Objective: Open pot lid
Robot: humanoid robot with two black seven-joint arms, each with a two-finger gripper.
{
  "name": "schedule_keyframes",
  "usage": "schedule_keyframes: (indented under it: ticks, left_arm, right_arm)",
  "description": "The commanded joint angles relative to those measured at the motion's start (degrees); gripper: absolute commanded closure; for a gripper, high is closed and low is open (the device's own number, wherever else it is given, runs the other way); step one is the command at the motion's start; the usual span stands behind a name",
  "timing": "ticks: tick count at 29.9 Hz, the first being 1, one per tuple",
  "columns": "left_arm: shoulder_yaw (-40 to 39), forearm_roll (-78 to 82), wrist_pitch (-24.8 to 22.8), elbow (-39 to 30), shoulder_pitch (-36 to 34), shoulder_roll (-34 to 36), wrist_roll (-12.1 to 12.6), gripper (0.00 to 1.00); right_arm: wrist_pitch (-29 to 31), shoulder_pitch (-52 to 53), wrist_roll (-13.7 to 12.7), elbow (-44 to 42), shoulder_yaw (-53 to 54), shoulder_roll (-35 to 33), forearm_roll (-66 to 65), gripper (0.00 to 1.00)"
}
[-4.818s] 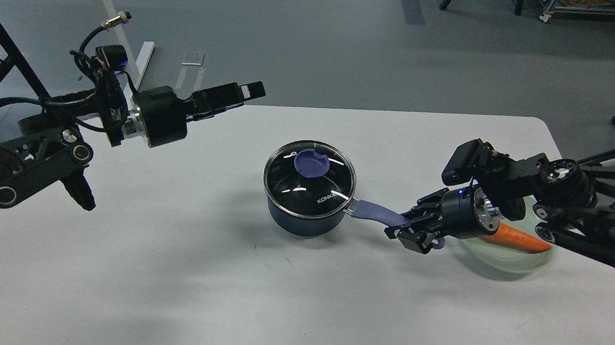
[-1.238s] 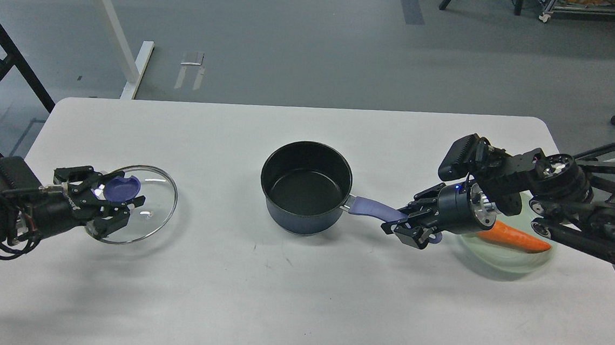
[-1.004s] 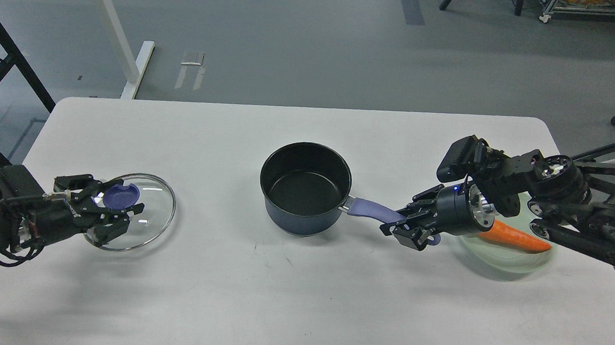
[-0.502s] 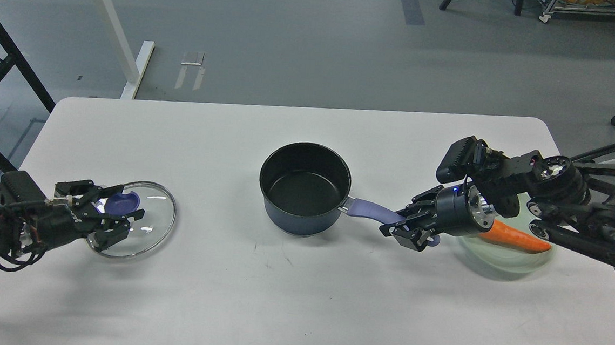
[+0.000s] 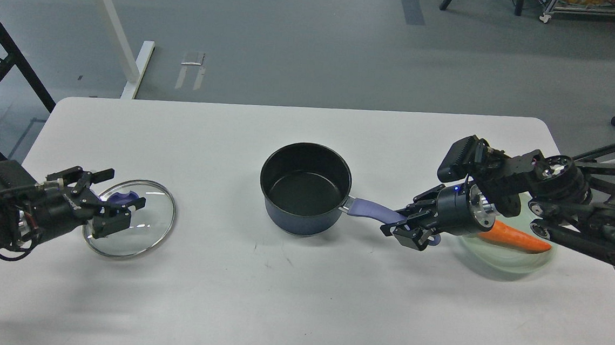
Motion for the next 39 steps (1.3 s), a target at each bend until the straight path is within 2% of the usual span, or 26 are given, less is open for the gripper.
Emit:
schedule_keyframes:
  ticks: [1, 6, 7, 8, 9, 15, 18, 22, 29, 34, 39]
  left_arm:
    - [0.1, -8.6, -2.8, -2.9, -4.5, 1.6, 0.0, 0.02]
    - [-0.4, -21.8, -13.0, -5.6, -9.8, 4.0, 0.0, 0.02]
    - [-0.5, -25.8, -15.2, -6.0, -10.6, 4.2, 0.0, 0.01]
    - [-0.6, -30.8, -17.4, -6.3, -11.1, 4.4, 0.0, 0.01]
    - [-0.7, -35.3, -19.2, -6.4, -11.6, 4.4, 0.0, 0.01]
    - [-7.5, -64.1, -31.8, -6.5, -11.9, 4.0, 0.0, 0.01]
    - [-9.6, -73.3, -35.9, -6.4, -11.9, 3.7, 0.0, 0.01]
    - [-11.3, -79.3, -36.3, -6.4, -11.8, 2.2, 0.0, 0.01]
    - [-14.0, -84.1, -36.7, -3.6, -11.7, -3.4, 0.0, 0.01]
    - [-16.6, -89.3, -36.7, -0.3, -8.9, -8.5, 0.0, 0.01]
    - [-23.9, -90.3, -37.2, 1.1, -3.7, -13.9, 0.1, 0.01]
  right_arm:
    - [0.0, -0.1, 0.0, 0.1, 0.1, 0.0, 0.1, 0.53]
    - [-0.7, 0.2, 0.0, 0.3, 0.2, -0.4, 1.0, 0.25]
    - [-0.8, 0.4, 0.0, 0.3, 0.5, -0.8, 1.6, 0.19]
    - [-0.8, 0.8, 0.0, 0.3, 0.6, -1.4, 3.0, 0.08]
    - [-0.8, 1.1, 0.0, 0.3, 0.8, -1.9, 4.4, 0.03]
    - [-1.1, 3.7, 0.0, 0.7, 4.2, -7.2, 20.5, 0.02]
    - [-1.3, 2.8, 0.0, 0.7, 8.6, -10.5, 31.0, 0.01]
    - [-3.5, -0.1, 0.0, 0.0, 12.7, -13.3, 48.5, 0.01]
    - [-16.9, -10.3, 0.0, -0.1, 20.0, -12.8, 73.7, 0.00]
    - [-18.5, -17.0, 0.0, -0.3, 25.2, -8.9, 87.8, 0.00]
    - [-18.3, -24.8, 0.0, -1.8, 32.8, -4.5, 93.1, 0.00]
